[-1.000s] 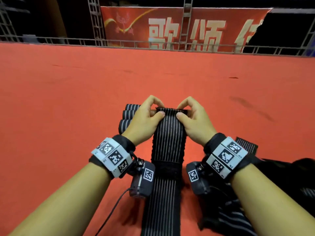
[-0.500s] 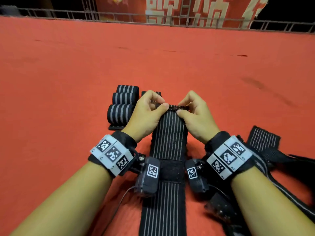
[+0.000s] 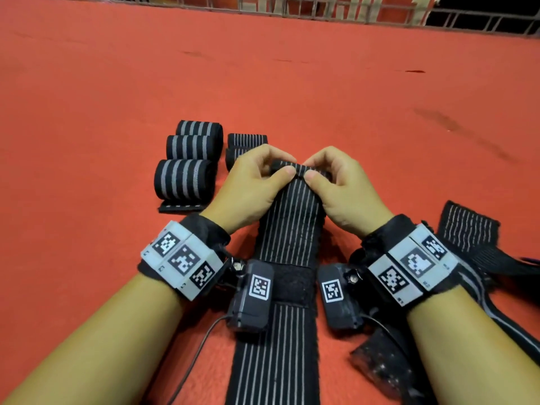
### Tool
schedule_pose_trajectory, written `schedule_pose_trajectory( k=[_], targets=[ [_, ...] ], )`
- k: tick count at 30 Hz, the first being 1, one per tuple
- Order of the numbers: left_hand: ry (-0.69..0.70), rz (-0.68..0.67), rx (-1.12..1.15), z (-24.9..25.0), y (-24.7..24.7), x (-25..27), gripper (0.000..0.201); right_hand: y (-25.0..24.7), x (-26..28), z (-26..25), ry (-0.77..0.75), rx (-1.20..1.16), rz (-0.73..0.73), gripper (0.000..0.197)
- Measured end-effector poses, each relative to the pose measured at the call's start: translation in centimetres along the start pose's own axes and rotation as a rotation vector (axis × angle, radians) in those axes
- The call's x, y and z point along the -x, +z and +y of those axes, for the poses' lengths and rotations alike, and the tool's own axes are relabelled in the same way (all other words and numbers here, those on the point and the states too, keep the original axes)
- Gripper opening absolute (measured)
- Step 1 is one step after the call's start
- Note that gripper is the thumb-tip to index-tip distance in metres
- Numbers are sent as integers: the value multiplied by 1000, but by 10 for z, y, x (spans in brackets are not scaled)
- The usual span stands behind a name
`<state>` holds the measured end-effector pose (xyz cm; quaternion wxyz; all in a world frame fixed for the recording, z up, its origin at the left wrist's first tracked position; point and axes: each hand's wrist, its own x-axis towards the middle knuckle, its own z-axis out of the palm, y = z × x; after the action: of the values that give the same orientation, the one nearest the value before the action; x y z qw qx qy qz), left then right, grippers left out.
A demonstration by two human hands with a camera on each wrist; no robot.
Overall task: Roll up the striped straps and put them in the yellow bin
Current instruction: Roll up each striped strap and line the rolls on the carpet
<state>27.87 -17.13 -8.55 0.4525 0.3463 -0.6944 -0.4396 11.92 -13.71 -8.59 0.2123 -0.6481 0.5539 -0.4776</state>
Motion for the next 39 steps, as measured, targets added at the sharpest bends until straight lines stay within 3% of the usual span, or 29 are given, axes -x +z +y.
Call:
schedule_pose_trajectory(
  k=[6,13,20,31,34,39],
  targets=[
    [87,-40,-145,-1,-2,0,5,0,1,-5,-70,15,-24,3],
    [71,-59,-20,4,-2,3,6,6,3,-7,-125,-13,48,4],
    [48,-76,-34,1,-1,4,6,11,9,-4,-28,-118,53,12],
    [-8,-54,91,6,5,4,8,0,7,-6,-191,3,45,21],
    [25,-47,60,6,4,5,6,-3,6,-9,-137,-9,5,21],
    [64,-41,58,10,3,6,10,-7,3,-13,87,-244,-29,6]
  ],
)
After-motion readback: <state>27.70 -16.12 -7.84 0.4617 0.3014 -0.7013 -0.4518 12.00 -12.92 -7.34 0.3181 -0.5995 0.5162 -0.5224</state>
